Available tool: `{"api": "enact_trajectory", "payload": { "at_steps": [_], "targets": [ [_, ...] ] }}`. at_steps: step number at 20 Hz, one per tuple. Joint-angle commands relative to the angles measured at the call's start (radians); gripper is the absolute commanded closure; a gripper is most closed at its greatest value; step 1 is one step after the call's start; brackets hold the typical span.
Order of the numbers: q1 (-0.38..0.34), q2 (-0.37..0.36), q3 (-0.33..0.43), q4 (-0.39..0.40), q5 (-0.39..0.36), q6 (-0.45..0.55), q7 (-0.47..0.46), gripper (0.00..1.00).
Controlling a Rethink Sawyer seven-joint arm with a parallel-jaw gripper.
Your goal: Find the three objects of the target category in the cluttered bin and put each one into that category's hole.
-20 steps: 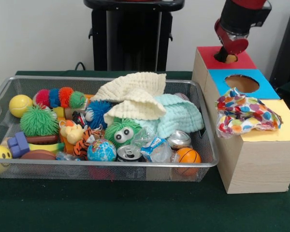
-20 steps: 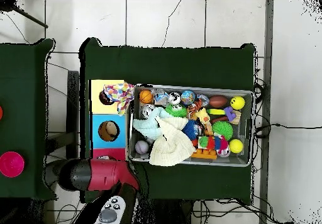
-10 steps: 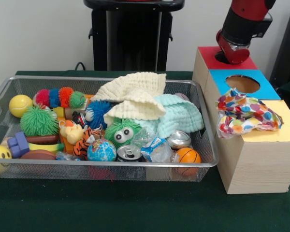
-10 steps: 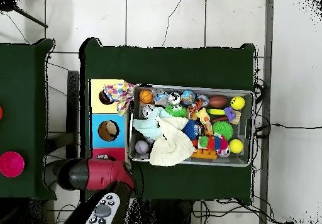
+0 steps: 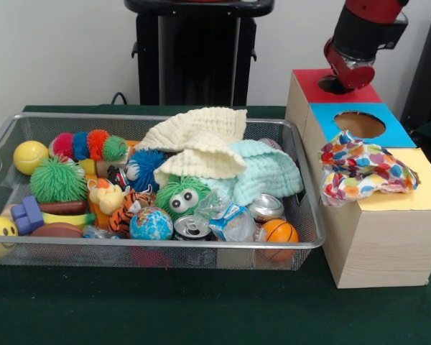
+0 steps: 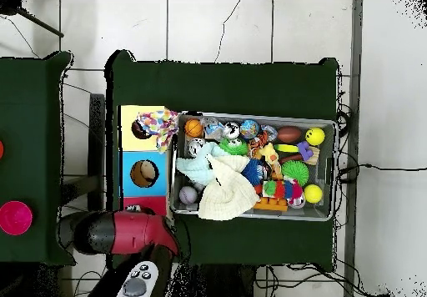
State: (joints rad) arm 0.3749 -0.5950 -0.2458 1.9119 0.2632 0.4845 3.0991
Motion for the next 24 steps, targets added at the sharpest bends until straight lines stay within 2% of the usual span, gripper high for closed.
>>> {"api": "enact_trajectory", "payload": {
  "at_steps": [1,3,6,10,12,16,24],
  "targets": [
    [-0.029,-0.215,-0.023,-0.031,0.005,0.229,0.069,1.0],
    [-0.044,-0.261,-0.043,-0.051,-0.019,0.311,0.045,1.0],
    [-0.064,-0.292,-0.069,-0.092,-0.068,0.427,-0.003,1.0],
    [-0.099,-0.312,-0.073,-0.104,-0.104,0.458,-0.046,1.0],
    [-0.113,-0.309,-0.069,-0.108,-0.128,0.439,-0.064,1.0],
    [-0.165,-0.275,-0.026,-0.118,-0.14,0.391,-0.088,1.0],
    [-0.234,-0.095,0.066,-0.28,-0.145,0.361,-0.064,1.0]
  ]
}}
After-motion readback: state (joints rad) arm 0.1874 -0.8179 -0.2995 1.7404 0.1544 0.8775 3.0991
